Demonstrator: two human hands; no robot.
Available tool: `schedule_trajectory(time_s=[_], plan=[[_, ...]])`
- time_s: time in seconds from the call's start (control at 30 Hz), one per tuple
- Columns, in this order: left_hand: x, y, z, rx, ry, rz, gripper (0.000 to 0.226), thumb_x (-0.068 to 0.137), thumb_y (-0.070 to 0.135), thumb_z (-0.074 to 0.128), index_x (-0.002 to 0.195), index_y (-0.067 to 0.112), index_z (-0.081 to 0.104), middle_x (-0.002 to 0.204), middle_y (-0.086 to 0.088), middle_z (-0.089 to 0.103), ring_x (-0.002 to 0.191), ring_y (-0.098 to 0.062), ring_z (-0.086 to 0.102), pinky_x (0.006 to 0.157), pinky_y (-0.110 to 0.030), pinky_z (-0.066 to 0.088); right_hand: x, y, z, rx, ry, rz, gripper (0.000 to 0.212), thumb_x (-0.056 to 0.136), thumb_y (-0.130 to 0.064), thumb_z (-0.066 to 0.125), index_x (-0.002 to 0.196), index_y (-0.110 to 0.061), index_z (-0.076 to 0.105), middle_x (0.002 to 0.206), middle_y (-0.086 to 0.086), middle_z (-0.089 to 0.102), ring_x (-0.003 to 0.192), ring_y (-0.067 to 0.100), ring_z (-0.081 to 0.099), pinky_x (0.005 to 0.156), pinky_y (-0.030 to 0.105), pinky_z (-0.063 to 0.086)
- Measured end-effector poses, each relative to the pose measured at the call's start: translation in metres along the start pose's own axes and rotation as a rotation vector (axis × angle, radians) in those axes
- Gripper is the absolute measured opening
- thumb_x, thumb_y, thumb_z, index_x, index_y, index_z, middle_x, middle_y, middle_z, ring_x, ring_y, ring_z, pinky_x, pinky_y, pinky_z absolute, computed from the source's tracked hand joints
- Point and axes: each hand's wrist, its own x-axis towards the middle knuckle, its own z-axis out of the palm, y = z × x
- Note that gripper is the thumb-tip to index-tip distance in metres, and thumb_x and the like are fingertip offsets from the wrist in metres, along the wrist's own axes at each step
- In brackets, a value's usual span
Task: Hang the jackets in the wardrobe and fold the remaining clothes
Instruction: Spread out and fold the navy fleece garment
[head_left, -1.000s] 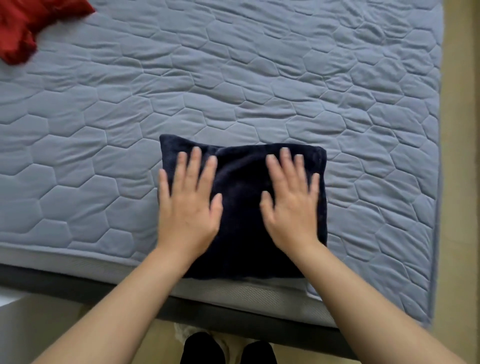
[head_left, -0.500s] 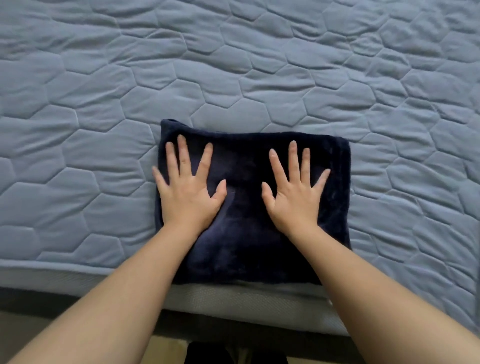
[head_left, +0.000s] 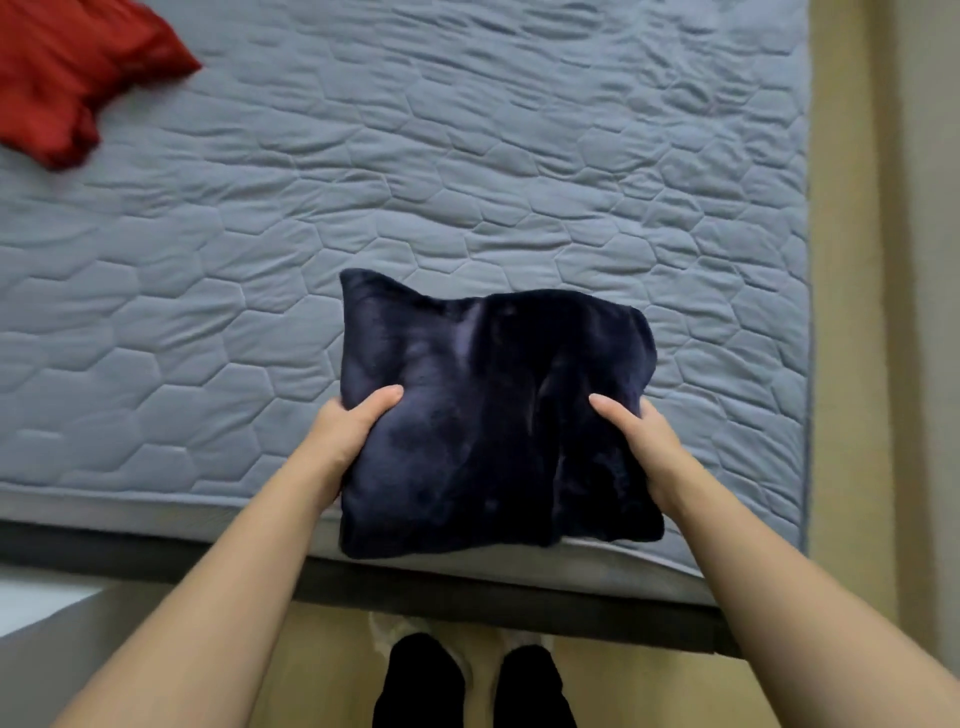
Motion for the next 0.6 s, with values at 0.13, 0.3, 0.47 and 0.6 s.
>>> schedule_trajectory(time_s=[0.13, 0.3, 0.47, 0.6], plan=[[-0.096, 0.059, -0.014, 0.066, 0.094, 0.122, 0.05, 0.073, 0.038, 0.075, 0.114, 0.012, 0.061, 0.106, -0.006, 0.07, 0.099, -0.021, 0.065, 0.086, -0.035, 0.053, -0.093, -0.062, 0.019, -0.128, 0.01, -0.221, 0.038, 0.089, -0.017, 0.065, 0.123, -0.016, 0.049, 0.111, -0.003, 0.064, 0.093, 0.004, 0.062, 0.072, 0.013, 0.048], [-0.233, 0.102, -0.027, 0.266, 0.377, 0.306, 0.057, 0.074, 0.041, 0.072, 0.12, 0.016, 0.051, 0.117, -0.008, 0.063, 0.109, -0.029, 0.058, 0.087, -0.033, 0.045, -0.212, -0.103, 0.071, -0.382, -0.072, -0.508, 0.056, 0.079, -0.027, 0.071, 0.124, -0.024, 0.036, 0.112, -0.014, 0.052, 0.109, 0.011, 0.053, 0.094, 0.027, 0.042], [-0.353, 0.103, -0.07, 0.179, 0.646, 0.321, 0.051, 0.077, 0.039, 0.071, 0.116, 0.014, 0.05, 0.115, -0.009, 0.062, 0.108, -0.031, 0.057, 0.079, -0.031, 0.041, -0.307, -0.125, 0.1, -0.43, -0.326, -0.639, 0.05, 0.077, -0.03, 0.067, 0.117, -0.025, 0.038, 0.11, -0.015, 0.052, 0.101, 0.006, 0.055, 0.092, 0.035, 0.046], [-0.468, 0.078, -0.099, -0.007, 0.941, 0.312, 0.048, 0.076, 0.043, 0.068, 0.115, 0.02, 0.051, 0.109, 0.0, 0.062, 0.1, -0.024, 0.059, 0.081, -0.034, 0.047, -0.392, -0.144, 0.125, -0.524, -0.624, -0.765, 0.046, 0.08, -0.024, 0.067, 0.117, -0.025, 0.039, 0.102, -0.024, 0.053, 0.095, -0.003, 0.055, 0.088, 0.035, 0.047]])
